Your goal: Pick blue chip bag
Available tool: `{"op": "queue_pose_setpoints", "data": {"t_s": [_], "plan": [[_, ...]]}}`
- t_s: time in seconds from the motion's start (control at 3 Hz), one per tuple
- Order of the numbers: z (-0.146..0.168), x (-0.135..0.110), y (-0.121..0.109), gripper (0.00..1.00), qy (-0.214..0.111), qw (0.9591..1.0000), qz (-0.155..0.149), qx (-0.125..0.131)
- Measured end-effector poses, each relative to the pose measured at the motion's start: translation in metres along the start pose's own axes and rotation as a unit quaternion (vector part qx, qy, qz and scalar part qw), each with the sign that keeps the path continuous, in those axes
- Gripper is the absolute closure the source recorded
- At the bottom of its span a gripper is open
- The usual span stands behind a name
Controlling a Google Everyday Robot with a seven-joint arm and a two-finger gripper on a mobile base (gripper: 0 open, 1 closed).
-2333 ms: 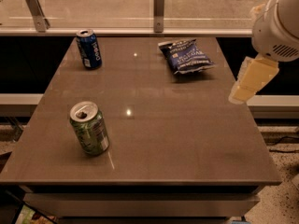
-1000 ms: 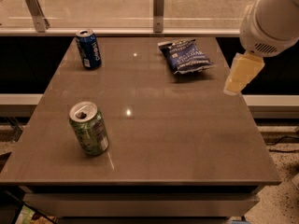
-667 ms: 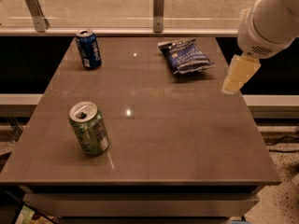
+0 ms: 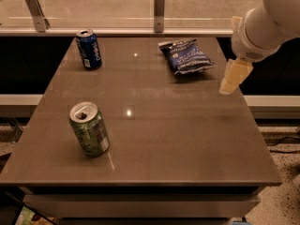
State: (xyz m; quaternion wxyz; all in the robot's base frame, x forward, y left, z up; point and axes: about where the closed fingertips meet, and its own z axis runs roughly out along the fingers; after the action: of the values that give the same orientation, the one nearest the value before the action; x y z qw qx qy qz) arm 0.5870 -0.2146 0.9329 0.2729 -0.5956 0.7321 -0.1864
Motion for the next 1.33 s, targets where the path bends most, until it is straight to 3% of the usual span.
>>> {"op": "queue_pose_setpoints", "data": {"t_s": [0.67, 1.33], "plan": [[0.048, -0.007, -0.003, 0.00, -0.021, 0.9989, -0.038, -0.018], [0.081, -0.034, -0.014, 0.00, -0.043, 0.9948, -0.090, -0.022]]}}
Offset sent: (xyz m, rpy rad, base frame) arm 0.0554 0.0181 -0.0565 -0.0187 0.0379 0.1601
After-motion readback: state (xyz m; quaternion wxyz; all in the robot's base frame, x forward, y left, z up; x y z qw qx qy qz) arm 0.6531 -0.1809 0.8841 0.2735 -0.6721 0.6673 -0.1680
